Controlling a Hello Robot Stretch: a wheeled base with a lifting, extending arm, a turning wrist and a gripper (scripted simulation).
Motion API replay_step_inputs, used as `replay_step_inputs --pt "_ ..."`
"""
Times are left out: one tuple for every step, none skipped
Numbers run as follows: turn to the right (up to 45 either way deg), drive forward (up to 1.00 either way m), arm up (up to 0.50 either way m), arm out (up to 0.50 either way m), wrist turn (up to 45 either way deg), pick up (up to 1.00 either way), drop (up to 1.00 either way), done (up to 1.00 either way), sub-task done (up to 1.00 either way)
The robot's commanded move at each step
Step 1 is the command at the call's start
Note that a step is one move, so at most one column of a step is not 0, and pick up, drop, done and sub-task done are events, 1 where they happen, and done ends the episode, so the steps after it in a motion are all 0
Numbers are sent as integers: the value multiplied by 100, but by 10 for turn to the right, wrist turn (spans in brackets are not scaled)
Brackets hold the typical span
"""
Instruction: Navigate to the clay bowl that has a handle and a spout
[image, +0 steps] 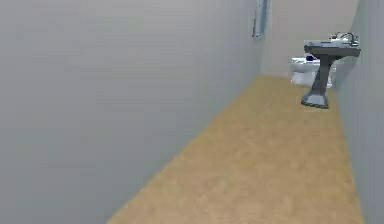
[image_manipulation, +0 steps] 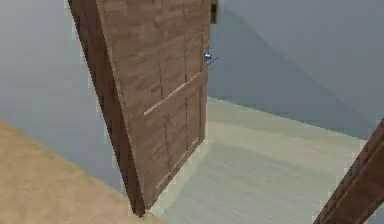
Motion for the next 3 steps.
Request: replay_step_inputs --pt "-150 0 0 0 0 0 0 0 0" --pt "0 5 0 0 0 0 0 0 0" --pt "-450 0 0 0 0 0 0 0 0"
